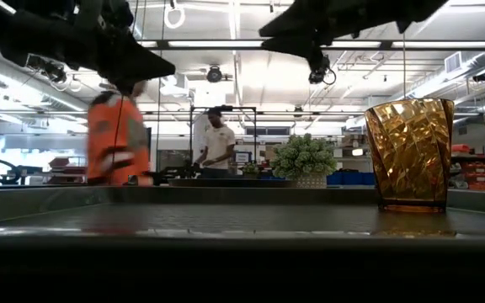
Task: Pick and place plate/cup/fork/spoon on tray
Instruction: Put the black plate on the black serving tray
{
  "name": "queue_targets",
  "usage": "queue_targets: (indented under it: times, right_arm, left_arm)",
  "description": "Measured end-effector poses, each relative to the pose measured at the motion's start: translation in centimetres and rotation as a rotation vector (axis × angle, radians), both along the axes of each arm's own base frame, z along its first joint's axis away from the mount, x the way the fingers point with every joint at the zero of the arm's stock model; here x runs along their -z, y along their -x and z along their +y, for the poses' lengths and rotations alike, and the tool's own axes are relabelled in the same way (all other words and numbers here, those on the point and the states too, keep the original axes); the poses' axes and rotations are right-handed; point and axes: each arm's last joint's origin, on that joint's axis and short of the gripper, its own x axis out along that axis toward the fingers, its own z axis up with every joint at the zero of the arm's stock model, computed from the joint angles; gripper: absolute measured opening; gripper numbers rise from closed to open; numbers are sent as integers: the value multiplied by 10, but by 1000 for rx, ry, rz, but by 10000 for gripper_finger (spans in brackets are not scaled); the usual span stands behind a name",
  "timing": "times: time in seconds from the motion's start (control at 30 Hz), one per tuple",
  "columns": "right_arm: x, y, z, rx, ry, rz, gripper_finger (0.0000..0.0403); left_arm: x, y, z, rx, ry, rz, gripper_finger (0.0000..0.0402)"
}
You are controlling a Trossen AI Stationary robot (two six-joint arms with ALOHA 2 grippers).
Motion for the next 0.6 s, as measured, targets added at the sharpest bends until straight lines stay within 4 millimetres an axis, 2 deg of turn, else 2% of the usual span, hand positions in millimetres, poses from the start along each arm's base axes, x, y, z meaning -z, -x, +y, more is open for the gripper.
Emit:
queue_targets:
  times: [0.17, 0.4, 0.6]
  right_arm:
    - [8, -14, -1, 16, 16, 97, 135]
    - [26, -35, -3, 65, 73, 285, 135]
    - [45, -60, -2, 37, 107, 496, 135]
  left_arm:
    - [8, 9, 2, -63, 32, -20, 27]
    - [15, 11, 4, -114, 82, 0, 30]
    - [11, 13, 6, -165, 71, -20, 44]
